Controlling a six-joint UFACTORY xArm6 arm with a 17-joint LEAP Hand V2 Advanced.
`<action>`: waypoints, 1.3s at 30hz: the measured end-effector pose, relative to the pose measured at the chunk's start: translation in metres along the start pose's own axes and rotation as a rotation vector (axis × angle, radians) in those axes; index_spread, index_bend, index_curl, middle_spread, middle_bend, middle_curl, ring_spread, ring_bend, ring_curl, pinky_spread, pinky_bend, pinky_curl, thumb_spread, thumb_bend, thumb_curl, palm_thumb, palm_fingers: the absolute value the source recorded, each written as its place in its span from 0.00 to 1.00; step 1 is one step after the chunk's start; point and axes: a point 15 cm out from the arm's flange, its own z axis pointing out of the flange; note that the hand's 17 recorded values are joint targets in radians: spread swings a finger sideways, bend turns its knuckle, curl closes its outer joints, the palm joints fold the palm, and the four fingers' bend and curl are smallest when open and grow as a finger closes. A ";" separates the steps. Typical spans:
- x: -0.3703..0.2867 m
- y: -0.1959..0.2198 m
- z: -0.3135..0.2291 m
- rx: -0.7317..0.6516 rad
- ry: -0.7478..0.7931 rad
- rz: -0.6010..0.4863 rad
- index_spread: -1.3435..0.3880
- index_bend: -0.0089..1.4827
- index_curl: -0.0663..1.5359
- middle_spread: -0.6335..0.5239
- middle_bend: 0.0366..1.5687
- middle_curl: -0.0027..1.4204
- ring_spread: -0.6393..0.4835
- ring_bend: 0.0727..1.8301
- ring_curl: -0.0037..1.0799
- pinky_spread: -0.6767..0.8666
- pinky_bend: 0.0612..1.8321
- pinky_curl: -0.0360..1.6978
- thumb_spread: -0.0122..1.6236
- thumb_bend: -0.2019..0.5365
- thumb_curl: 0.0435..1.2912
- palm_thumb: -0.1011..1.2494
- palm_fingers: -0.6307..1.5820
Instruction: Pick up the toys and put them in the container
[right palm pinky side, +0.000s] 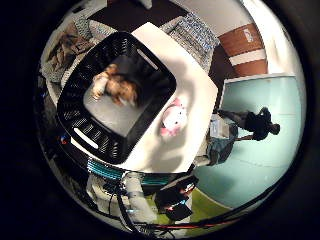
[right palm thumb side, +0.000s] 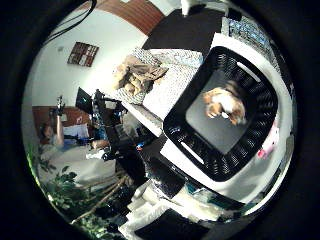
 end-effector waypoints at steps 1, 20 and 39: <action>0.000 0.001 0.000 -0.002 0.000 0.000 0.54 0.11 0.26 0.57 0.13 0.27 0.73 0.20 0.28 0.79 0.22 0.34 0.66 0.24 0.19 0.37 0.33; 0.129 0.060 -0.020 -0.084 0.025 0.179 0.57 0.11 0.21 0.57 0.11 0.24 0.74 0.17 0.24 0.75 0.21 0.24 0.66 0.24 0.18 0.34 0.34; 0.256 0.119 0.054 -0.227 0.181 0.288 0.57 0.11 0.20 0.58 0.10 0.23 0.74 0.15 0.24 0.72 0.21 0.21 0.66 0.24 0.19 0.38 0.31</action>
